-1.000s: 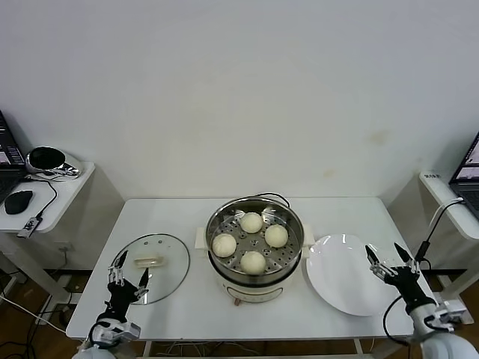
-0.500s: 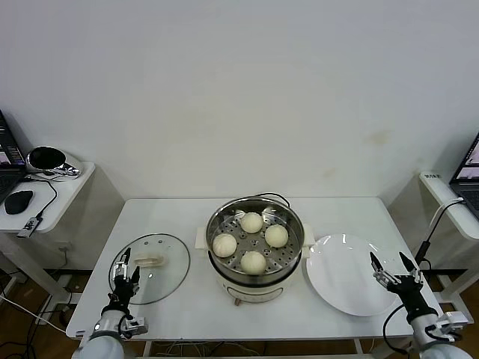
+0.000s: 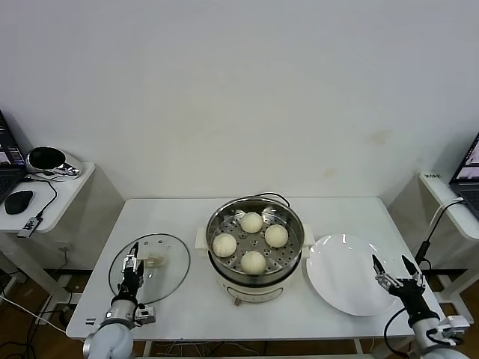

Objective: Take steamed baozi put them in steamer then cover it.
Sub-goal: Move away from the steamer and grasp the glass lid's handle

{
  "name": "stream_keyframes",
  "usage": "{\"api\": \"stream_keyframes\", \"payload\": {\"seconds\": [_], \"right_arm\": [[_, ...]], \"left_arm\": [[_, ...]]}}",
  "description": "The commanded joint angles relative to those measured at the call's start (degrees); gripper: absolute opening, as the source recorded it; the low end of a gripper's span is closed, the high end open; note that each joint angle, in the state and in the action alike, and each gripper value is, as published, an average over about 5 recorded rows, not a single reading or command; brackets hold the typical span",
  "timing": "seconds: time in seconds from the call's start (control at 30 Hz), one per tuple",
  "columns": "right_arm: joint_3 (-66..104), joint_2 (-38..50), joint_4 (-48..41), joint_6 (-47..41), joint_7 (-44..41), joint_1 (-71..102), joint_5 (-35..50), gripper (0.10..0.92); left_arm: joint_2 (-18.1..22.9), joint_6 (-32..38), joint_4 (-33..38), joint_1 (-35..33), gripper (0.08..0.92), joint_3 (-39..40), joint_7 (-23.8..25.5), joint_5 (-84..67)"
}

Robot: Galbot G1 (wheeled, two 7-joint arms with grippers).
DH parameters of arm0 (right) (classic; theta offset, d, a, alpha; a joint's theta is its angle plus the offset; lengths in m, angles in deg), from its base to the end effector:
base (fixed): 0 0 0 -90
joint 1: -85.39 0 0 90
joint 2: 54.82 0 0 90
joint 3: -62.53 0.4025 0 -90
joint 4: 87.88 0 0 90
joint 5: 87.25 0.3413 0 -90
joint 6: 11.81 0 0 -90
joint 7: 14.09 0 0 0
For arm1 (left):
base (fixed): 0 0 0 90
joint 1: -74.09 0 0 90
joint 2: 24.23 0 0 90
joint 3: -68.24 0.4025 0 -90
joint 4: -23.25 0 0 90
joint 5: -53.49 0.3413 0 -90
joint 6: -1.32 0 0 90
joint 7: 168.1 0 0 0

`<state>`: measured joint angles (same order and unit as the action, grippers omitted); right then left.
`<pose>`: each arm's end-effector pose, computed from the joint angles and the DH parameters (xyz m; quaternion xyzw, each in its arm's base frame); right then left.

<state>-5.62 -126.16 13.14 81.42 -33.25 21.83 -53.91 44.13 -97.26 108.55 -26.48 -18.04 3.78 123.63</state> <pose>0.1539 -0.2260 -0.3888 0.0148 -0.9969 -0.0747 0.0193 0.2588 0.1382 -0.4636 -0.0105 -0.6829 -0.7251 0.0881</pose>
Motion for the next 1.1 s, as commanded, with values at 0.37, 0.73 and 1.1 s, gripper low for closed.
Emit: {"api": "stream_keyframes", "payload": {"seconds": [0.37, 0.73, 1.1], "right_arm": [[0.4, -1.2, 0.6, 0.3, -0.1, 1.4, -0.9, 0.823], [0.5, -1.4, 0.7, 0.6, -0.3, 2.2, -1.1, 0.823], [0.4, -1.9, 0.5, 0.8, -0.6, 2.3, -1.6, 0.823]], "left_arm": [[1.2, -1.7, -6.1, 5.3, 0.823, 1.2, -1.3, 2.1], [2.8, -2.0, -10.2, 8.4, 0.823, 1.0, -5.0, 1.5], [3.1, -0.7, -12.8, 9.2, 0.823, 1.2, -5.9, 0.5]]}}
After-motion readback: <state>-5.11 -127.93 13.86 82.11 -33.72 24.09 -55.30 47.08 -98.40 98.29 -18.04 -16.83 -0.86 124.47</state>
